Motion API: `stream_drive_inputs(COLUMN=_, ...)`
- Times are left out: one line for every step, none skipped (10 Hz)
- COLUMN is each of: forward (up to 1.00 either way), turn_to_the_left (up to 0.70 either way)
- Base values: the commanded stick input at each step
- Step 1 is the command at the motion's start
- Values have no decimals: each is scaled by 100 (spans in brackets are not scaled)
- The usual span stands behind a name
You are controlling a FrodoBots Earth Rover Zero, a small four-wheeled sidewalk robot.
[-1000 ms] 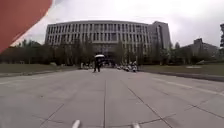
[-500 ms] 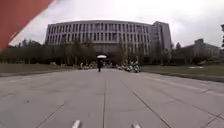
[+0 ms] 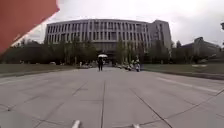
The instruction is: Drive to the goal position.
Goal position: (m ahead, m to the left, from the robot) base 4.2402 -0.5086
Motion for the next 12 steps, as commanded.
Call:
stream_drive_inputs(forward=85, turn_to_the_left=0)
stream_drive_inputs(forward=85, turn_to_the_left=0)
stream_drive_inputs(forward=85, turn_to_the_left=0)
stream_drive_inputs(forward=85, turn_to_the_left=0)
stream_drive_inputs(forward=85, turn_to_the_left=0)
stream_drive_inputs(forward=85, turn_to_the_left=0)
stream_drive_inputs(forward=85, turn_to_the_left=0)
stream_drive_inputs(forward=85, turn_to_the_left=0)
stream_drive_inputs(forward=85, turn_to_the_left=0)
stream_drive_inputs(forward=85, turn_to_the_left=0)
stream_drive_inputs(forward=85, turn_to_the_left=0)
stream_drive_inputs(forward=85, turn_to_the_left=0)
